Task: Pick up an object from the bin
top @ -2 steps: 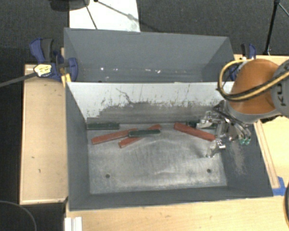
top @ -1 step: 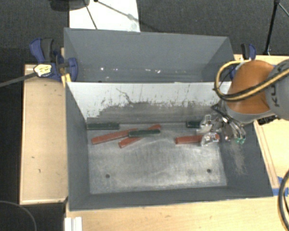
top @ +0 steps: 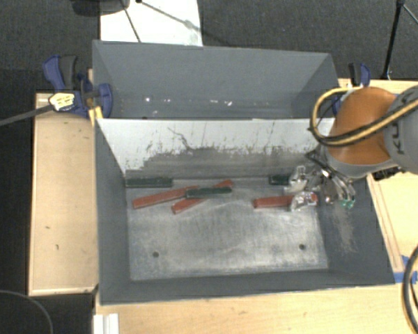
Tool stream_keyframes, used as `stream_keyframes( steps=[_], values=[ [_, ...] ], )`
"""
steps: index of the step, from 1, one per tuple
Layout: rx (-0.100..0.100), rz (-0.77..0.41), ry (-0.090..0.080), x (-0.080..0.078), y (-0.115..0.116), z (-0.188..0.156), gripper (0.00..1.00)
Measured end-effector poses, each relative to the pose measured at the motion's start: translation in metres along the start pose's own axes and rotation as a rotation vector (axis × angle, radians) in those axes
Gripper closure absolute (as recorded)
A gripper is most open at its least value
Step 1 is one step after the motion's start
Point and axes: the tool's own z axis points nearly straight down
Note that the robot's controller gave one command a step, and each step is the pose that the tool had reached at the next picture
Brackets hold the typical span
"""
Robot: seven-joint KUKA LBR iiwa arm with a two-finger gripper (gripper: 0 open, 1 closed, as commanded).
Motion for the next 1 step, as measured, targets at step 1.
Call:
stream_keyframes(
  steps=[1],
  values=[
    [-0.003, 0.002, 0.016, 0.0079, -0.0106, -0.1274, 1.00]
  ],
)
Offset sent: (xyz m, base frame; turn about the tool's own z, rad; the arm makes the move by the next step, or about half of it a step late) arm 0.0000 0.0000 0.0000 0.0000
